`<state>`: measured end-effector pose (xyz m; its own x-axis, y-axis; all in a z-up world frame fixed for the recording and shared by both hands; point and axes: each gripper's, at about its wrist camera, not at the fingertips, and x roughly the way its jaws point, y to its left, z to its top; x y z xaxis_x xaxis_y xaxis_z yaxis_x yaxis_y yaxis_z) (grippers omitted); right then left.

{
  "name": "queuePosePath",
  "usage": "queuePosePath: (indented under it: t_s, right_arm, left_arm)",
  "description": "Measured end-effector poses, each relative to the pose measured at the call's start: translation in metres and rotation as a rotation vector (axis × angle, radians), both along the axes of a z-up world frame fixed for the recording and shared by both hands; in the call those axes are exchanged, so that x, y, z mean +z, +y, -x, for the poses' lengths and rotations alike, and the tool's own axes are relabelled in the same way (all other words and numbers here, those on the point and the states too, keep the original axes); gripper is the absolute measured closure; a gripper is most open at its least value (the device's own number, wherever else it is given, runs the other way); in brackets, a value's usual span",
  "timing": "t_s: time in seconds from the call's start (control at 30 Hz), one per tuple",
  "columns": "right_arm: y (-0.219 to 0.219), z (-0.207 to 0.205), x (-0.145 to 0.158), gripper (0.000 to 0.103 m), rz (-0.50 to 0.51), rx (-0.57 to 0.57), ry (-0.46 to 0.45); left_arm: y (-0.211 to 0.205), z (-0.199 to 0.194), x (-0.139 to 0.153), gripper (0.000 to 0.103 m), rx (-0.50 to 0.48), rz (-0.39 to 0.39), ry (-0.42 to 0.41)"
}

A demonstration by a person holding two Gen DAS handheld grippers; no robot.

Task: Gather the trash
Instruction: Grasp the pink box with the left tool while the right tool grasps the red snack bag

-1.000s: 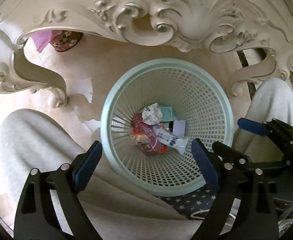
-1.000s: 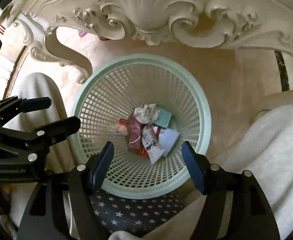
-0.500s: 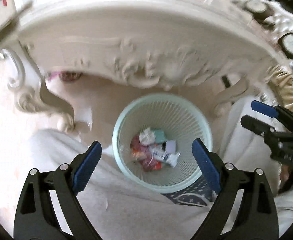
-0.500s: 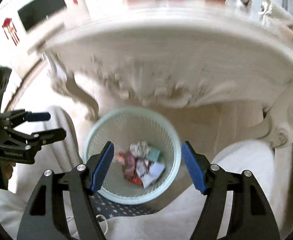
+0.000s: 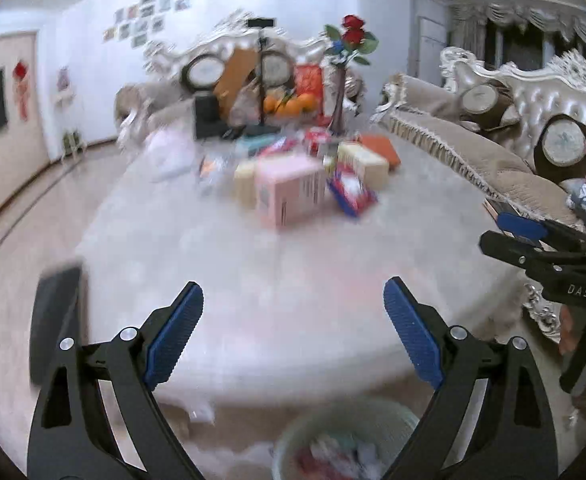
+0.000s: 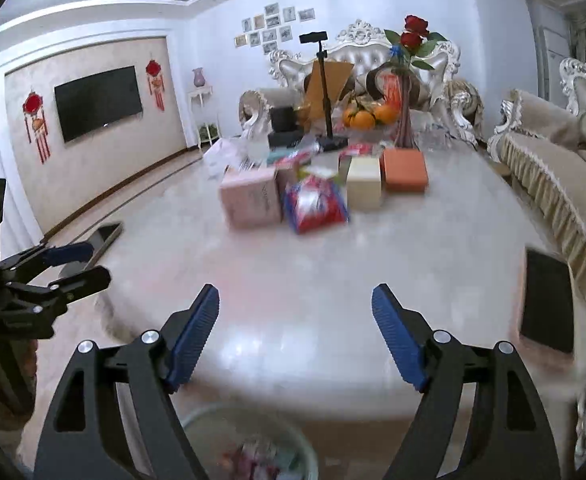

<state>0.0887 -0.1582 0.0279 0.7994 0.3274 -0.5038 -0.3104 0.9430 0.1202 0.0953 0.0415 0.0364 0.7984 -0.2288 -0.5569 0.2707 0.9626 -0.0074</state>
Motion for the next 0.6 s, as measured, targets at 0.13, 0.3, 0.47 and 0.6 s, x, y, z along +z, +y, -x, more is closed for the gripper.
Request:
queuePosePath:
  t_s: [0.13,0.3,0.47,0.6]
  right_arm:
    - [0.012,-0.059,0.003,0.027,0.053,0.000,0.055]
    - [0.019,-0.099,-0.007,0.027,0.112,-0.040,0.117]
    - [0.025,-0.131,-0.020,0.027,0.129,-0.072,0.165]
    - [0.029,-0.145,-0.023,0.027,0.124,-0.062,0.206]
  left_arm:
    - [-0.009,-0.075,0.001,0.014,-0.042,-0.089,-0.002]
    - [-0.010,-0.141,-0.003,0.014,-0.113,-0.142,0.017]
    - [-0.005,-0.185,-0.009,0.014,-0.184,-0.060,0.102]
    - [-0.019,-0.194,-0.022,0.014,-0.240,-0.120,0.120]
